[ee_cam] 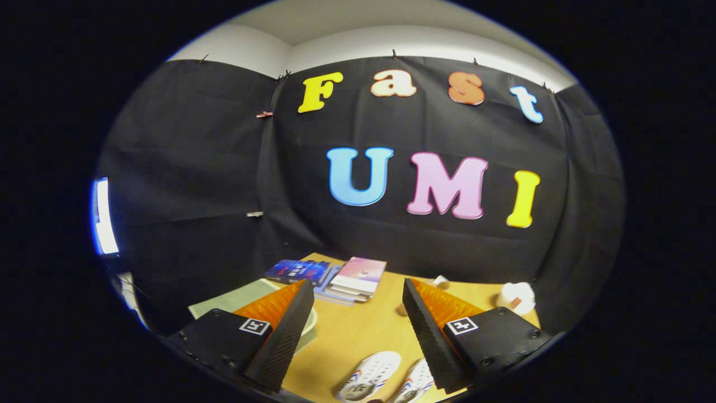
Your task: Open the storage box then place both shoes into the box .Put the left shoe in first, then the right shoe, with the right side of both shoes facing outward in a uniform manner.
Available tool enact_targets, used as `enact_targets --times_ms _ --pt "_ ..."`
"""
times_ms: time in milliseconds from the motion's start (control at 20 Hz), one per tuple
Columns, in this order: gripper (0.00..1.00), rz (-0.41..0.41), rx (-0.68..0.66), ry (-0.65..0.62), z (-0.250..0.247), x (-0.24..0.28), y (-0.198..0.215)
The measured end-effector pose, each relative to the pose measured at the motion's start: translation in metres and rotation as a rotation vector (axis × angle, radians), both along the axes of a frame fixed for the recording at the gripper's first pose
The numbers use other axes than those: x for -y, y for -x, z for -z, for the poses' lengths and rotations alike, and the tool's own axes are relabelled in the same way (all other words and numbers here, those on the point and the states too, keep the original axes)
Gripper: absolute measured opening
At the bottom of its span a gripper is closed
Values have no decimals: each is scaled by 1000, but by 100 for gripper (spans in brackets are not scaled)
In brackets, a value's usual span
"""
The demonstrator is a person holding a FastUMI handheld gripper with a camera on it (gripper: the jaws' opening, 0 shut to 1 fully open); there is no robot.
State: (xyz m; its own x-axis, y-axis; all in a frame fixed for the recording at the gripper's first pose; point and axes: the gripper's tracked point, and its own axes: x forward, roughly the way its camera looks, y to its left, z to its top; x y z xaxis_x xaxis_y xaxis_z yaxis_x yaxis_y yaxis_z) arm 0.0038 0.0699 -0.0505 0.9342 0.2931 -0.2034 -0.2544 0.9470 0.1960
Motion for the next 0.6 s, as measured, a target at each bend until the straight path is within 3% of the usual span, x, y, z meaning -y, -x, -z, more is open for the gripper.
enact_targets --times_ms 300,600 --pt "99 -225 -189 -228 48 -52 5" --pt "98 -428 -453 -544 102 -105 23"
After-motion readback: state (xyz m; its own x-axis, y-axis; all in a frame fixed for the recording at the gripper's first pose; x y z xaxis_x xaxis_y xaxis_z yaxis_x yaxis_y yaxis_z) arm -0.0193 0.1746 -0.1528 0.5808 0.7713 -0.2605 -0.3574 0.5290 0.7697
